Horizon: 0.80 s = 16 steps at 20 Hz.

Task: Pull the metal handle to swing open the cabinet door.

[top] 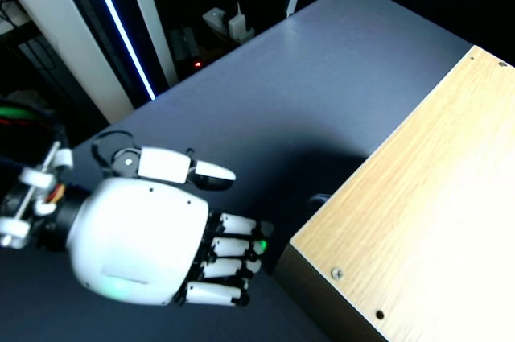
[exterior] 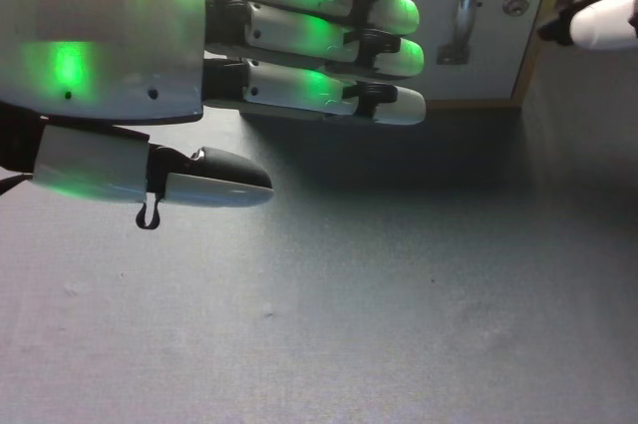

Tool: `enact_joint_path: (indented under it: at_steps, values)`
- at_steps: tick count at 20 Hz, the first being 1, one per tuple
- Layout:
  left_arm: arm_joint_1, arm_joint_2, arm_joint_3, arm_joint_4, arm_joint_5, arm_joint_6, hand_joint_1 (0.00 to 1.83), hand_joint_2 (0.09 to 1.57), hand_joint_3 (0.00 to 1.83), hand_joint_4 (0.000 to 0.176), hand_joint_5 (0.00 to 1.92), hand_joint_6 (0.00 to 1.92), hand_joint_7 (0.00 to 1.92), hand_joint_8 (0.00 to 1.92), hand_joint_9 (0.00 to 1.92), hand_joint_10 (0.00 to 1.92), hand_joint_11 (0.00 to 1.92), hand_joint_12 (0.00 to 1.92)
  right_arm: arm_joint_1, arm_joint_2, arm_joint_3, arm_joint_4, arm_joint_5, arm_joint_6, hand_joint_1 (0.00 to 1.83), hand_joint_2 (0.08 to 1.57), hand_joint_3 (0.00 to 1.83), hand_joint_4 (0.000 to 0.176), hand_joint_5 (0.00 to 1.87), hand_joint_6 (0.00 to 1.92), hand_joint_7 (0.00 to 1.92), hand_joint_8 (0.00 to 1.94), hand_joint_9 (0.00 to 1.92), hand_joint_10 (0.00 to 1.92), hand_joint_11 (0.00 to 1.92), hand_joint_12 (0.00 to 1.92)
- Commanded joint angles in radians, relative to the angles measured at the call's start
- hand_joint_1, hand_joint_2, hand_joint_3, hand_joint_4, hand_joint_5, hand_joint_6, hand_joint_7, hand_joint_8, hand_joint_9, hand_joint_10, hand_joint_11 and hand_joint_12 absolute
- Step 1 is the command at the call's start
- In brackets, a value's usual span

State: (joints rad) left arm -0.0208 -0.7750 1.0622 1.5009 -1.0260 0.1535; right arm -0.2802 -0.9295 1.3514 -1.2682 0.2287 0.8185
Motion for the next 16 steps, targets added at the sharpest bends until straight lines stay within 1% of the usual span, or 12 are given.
enact_joint_path:
  at_steps: [1,2,4,6,9,13,16]
  values:
    - [-0.01,0.007,0.0,-0.098,-0.025,0.009,0.0,1.57,0.05,0.0,0.31,0.0,0.35,0.0,0.31,0.0,0.0,0.72,0.007,0.015,-0.004,0.041,0.022,0.008,0.0,1.57,0.13,0.0,0.5,0.0,0.51,0.0,0.46,0.0,0.0,1.09]
    - [-0.01,0.007,0.0,-0.098,-0.025,0.009,0.0,1.57,0.04,0.0,0.31,0.0,0.35,0.0,0.31,0.0,0.0,0.72,0.007,0.019,-0.006,0.041,0.022,0.008,0.0,1.57,0.13,0.0,0.5,0.0,0.51,0.0,0.45,0.0,0.0,1.07]
    - [-0.01,0.007,0.0,-0.098,-0.025,0.009,0.0,1.57,0.04,0.0,0.32,0.0,0.35,0.0,0.31,0.0,0.0,0.72,0.007,0.031,-0.006,0.084,0.038,0.008,0.0,1.57,0.12,0.0,0.49,0.0,0.51,0.0,0.45,0.0,0.0,1.07]
    - [-0.01,0.007,0.0,-0.098,-0.025,0.009,0.0,1.57,0.04,0.0,0.33,0.0,0.36,0.0,0.33,0.0,0.0,0.74,-0.003,0.047,-0.008,0.167,0.07,0.008,0.0,1.57,0.12,0.0,0.5,0.0,0.51,0.0,0.46,0.0,0.0,1.07]
    - [-0.01,0.007,0.0,-0.098,-0.025,0.009,0.0,1.57,0.05,0.0,0.33,0.0,0.36,0.0,0.33,0.0,0.0,0.75,-0.018,0.063,-0.027,0.25,0.101,0.008,0.0,1.57,0.12,0.0,0.5,0.0,0.52,0.0,0.46,0.0,0.0,1.07]
    - [-0.01,0.007,0.0,-0.098,-0.025,0.009,0.0,1.57,0.07,0.0,0.33,0.0,0.35,0.0,0.33,0.0,0.0,0.75,-0.04,0.088,-0.081,0.391,0.091,0.008,0.0,1.57,0.12,0.0,0.5,0.0,0.51,0.0,0.45,0.0,0.0,1.08]
    - [-0.01,0.007,0.0,-0.098,-0.025,0.009,0.0,1.57,0.08,0.0,0.33,0.0,0.35,0.0,0.32,0.0,0.0,0.76,-0.043,0.093,-0.109,0.451,0.052,0.008,0.0,1.57,0.13,0.0,0.5,0.0,0.51,0.0,0.44,0.0,0.0,1.06]
